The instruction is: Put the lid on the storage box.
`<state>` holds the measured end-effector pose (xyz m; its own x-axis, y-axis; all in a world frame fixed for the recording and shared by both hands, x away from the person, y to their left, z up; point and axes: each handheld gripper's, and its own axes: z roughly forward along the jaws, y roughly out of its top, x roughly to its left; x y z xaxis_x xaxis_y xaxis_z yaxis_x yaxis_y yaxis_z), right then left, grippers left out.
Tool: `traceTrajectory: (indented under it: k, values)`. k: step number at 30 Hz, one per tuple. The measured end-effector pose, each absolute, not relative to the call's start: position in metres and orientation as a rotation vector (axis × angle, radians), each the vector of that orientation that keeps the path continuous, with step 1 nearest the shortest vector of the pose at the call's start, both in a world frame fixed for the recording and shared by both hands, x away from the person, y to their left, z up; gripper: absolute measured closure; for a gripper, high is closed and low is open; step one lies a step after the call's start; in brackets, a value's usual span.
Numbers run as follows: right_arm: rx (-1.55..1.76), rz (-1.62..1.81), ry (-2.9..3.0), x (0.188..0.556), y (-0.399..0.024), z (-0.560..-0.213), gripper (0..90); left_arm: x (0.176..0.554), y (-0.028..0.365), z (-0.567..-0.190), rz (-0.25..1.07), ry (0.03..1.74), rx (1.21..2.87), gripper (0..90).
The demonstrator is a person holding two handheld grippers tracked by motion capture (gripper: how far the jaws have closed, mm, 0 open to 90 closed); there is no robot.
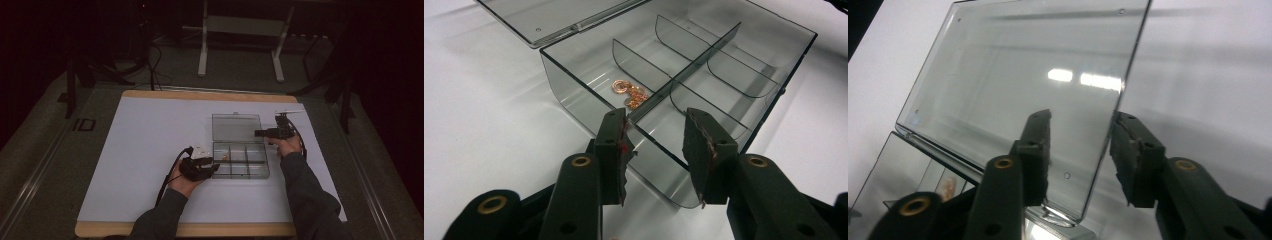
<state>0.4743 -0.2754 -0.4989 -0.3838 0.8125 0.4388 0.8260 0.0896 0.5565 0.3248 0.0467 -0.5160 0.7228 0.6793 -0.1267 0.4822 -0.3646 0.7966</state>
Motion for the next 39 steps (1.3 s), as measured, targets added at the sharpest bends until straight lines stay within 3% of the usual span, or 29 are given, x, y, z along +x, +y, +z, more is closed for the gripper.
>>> traceTrajectory:
  k: [22,39]
  values:
    - [-1.658,-1.284,-2.57,0.454,-0.274,-0.479,76.8,0.324,0.045,-0.515,0.29,0.888,2.046,62.7]
    - [-1.633,-1.285,-2.8,0.434,-0.264,-0.469,81.4,0.324,0.045,-0.515,0.292,0.888,2.049,62.6]
